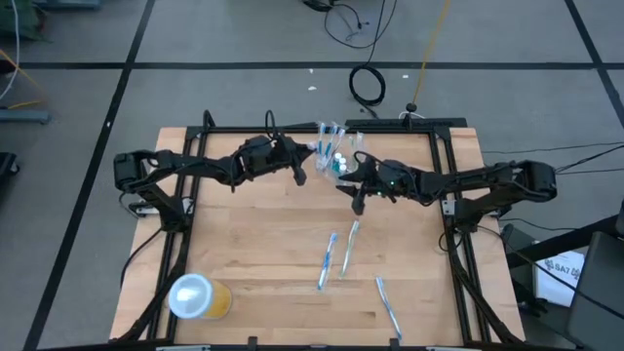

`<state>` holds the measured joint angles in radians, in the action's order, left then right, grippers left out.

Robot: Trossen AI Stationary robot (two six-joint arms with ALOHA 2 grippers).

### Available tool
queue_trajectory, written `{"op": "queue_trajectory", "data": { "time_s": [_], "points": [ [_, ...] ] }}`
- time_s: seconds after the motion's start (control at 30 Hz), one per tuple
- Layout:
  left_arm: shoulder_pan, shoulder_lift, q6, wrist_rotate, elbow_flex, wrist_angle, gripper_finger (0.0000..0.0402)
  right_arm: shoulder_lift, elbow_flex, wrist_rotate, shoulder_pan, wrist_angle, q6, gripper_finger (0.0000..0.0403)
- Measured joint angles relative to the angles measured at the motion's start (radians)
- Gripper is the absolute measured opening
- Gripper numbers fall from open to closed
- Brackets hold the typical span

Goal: Pick & Place toothbrushing station
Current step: Put the violet toothbrush into the transparent organizer

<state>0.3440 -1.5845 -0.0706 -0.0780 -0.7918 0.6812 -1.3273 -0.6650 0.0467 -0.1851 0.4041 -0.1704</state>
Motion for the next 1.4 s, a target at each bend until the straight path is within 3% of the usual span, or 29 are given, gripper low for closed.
{"op": "queue_trajectory", "data": {
  "time_s": [0.33, 0.8, 1.07, 1.4],
  "points": [
    [0.028, 0.0, 0.079, 0.132, 0.0, -0.01, 0.0026, 0.189, 0.01, 0.009, 0.061, -0.359, -0.01, 0.0141],
    [0.048, 0.0, 0.079, 0.168, 0.0, -0.056, 0.0026, 0.204, 0.158, 0.004, 0.089, -0.366, -0.179, 0.0141],
    [0.048, 0.0, 0.078, 0.161, 0.0, -0.044, 0.0026, 0.204, 0.159, 0.004, 0.078, -0.321, -0.179, 0.0141],
    [0.05, 0.001, 0.152, 0.076, -0.015, 0.049, 0.0026, 0.204, 0.159, 0.005, 0.075, -0.206, -0.128, 0.0141]
  ]
}}
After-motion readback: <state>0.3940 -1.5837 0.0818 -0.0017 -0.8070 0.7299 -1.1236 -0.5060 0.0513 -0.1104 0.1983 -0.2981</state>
